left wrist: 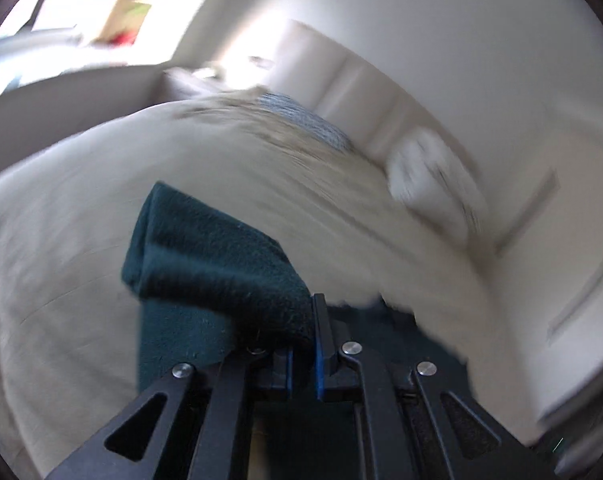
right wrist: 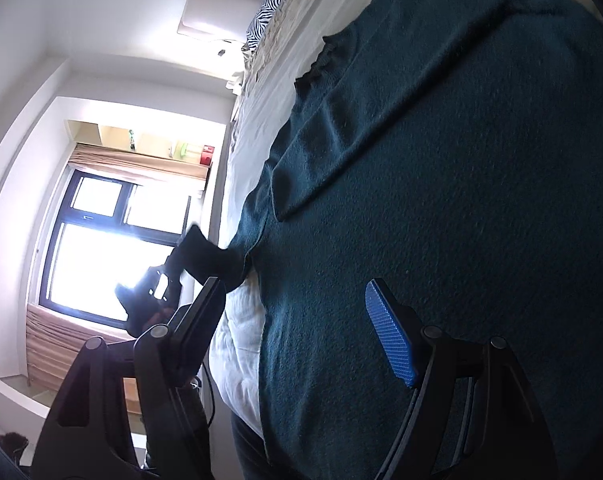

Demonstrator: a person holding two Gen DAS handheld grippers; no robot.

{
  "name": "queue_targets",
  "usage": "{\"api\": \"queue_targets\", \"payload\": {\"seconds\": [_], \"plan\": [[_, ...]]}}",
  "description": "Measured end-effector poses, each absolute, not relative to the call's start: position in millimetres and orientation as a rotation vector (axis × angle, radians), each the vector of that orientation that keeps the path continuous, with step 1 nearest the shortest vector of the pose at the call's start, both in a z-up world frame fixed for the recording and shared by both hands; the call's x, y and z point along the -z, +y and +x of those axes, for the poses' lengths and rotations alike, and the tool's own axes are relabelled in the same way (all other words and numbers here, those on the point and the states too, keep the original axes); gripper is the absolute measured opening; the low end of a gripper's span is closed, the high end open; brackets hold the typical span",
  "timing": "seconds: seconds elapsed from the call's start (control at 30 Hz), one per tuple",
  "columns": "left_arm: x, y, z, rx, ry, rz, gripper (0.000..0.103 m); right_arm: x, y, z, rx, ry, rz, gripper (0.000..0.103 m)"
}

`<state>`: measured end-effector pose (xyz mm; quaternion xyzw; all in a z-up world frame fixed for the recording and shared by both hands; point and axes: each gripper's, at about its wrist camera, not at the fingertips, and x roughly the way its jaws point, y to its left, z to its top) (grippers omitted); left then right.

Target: Fold small clothes

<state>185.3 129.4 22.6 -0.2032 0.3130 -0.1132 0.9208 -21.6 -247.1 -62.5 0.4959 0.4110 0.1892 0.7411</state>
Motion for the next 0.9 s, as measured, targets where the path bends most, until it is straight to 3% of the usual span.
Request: {"api": "queue_targets", "payload": {"seconds": [0.17,0.27,0.73,0.9], "plan": [[8,-42,175,0.363,0.673,0.177,0.008,57,-273,-18,-0.375,0.877,1.084,0.073],[40,-99,156,0.397,0.697,0.376,0.008,53,-283,-12,-0.345,0.885,1.045,0.073],[118,-136,100,0.327,0.591,0.957,0.009,26,-261,100,-0.487,1.027,0.933,0.073],[124,-138,103,0.329,0.569,1.025,0.008,19,-252,110,-0.514,1.074,0.881,0.076]]}}
